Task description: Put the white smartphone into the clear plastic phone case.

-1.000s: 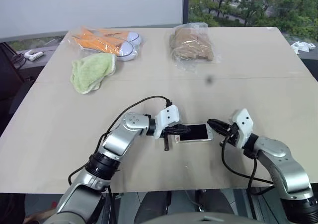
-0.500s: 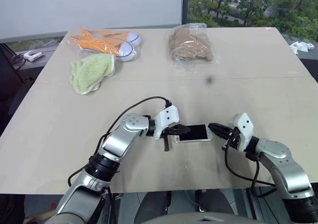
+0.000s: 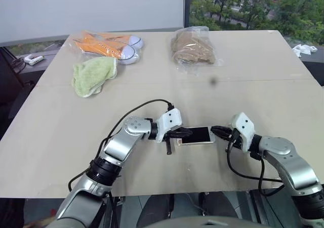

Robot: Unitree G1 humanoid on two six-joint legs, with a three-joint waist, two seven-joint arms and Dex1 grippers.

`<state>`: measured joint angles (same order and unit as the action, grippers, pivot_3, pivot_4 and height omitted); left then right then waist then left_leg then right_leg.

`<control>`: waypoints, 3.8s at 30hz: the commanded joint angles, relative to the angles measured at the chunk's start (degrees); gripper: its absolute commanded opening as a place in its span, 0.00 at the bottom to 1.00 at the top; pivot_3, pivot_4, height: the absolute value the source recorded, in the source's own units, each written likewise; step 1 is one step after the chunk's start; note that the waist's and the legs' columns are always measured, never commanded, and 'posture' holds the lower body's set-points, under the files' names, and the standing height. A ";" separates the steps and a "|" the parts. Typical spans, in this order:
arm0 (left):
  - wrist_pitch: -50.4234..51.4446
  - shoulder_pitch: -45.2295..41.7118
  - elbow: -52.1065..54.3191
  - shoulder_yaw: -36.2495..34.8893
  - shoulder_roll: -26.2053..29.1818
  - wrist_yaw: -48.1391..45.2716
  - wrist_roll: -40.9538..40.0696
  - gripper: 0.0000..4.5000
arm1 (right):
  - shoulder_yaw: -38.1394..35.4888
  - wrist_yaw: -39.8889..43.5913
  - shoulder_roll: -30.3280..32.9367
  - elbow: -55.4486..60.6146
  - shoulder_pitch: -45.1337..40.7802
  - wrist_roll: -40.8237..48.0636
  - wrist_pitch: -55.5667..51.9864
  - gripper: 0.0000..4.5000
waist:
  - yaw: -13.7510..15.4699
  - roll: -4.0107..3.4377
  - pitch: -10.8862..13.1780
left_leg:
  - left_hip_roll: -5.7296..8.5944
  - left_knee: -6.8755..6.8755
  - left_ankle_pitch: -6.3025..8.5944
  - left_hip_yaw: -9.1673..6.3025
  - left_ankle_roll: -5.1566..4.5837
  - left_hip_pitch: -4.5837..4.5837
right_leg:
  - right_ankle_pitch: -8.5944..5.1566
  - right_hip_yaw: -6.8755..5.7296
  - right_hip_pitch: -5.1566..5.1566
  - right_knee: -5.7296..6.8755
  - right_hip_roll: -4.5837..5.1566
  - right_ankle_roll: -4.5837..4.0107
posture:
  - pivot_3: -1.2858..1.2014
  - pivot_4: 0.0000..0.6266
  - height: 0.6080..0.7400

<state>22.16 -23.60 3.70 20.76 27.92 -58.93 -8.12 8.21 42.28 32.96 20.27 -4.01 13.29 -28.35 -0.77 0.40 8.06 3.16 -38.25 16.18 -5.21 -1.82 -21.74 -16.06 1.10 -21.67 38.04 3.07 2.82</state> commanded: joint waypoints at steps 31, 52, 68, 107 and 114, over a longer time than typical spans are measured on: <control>-1.42 2.29 1.91 0.38 1.63 0.91 1.92 0.01 | 8.93 5.34 8.82 5.90 -1.35 2.53 -19.84 0.00 | 0.33 0.47 -0.87 | -0.02 0.06 0.09 -0.08 -0.12 -0.03 | -0.01 -0.03 0.01 -0.10 0.05 -0.01 | 0.52 0.24 1.00; -1.55 2.03 1.81 0.53 1.37 0.72 2.25 0.01 | 7.58 14.21 12.96 9.98 1.60 7.87 -9.13 0.00 | 1.54 0.28 -0.63 | -0.01 0.12 0.13 -0.13 -0.19 -0.17 | 0.00 -0.12 0.00 -0.31 0.09 -0.01 | 0.52 0.24 1.00; -1.98 1.61 1.40 0.95 0.97 0.53 2.43 0.01 | -2.63 12.01 6.02 6.97 1.18 14.94 -5.39 0.00 | 1.57 0.21 -0.55 | 0.01 0.12 0.12 -0.13 -0.17 -0.22 | 0.00 -0.11 -0.03 -0.28 0.08 0.00 | 0.52 0.24 1.00; -0.82 2.27 4.19 -6.30 -1.80 2.37 -4.63 0.01 | -7.00 13.08 7.16 1.82 1.21 15.69 -1.78 0.00 | 1.53 0.06 -0.19 | 0.00 0.06 0.12 -0.12 -0.17 -0.26 | 0.00 -0.08 -0.06 -0.25 0.09 0.00 | 0.52 0.24 1.00; 6.20 8.55 9.27 -18.51 6.48 -2.11 -16.37 0.25 | -15.89 16.59 11.17 0.62 5.88 19.76 -1.18 0.58 | 1.40 -0.07 0.12 | -0.02 0.16 -0.02 -0.13 0.07 -0.29 | 0.00 -0.12 -0.09 -0.32 0.08 -0.01 | 0.52 0.24 1.00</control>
<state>27.44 -16.19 11.59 5.33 32.95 -59.92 -22.67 -4.87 57.07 43.19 20.19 1.02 31.70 -30.47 0.63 0.33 8.17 3.14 -38.05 16.16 -5.33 -1.75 -22.03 -16.07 1.00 -21.76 37.67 3.16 2.81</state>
